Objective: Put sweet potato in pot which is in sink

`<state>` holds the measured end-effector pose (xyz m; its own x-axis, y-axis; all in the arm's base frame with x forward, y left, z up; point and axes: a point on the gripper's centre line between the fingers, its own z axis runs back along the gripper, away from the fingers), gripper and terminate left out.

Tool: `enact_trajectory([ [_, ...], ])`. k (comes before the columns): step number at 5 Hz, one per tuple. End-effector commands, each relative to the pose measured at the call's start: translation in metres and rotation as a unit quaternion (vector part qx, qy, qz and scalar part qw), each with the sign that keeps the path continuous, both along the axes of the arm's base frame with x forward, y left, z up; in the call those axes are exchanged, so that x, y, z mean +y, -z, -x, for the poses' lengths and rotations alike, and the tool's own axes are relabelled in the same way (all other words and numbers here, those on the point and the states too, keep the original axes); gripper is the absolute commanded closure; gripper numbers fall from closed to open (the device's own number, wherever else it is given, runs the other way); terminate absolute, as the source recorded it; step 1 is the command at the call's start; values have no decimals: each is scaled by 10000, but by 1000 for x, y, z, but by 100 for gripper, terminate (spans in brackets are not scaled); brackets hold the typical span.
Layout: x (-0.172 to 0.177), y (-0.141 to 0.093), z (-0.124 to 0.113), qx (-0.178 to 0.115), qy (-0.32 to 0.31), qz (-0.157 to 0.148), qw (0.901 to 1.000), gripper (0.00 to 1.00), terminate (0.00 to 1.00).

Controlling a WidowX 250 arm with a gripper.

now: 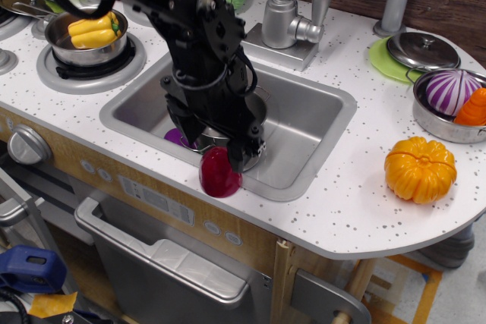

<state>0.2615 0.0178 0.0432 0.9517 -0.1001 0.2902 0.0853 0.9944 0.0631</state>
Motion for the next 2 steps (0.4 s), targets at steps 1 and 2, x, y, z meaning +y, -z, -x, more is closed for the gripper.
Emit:
enact_trajectory([
  [1,6,9,-4,-281,82,10,9996,0,0],
  [2,11,17,-6,-356,123,94,9992,0,0],
])
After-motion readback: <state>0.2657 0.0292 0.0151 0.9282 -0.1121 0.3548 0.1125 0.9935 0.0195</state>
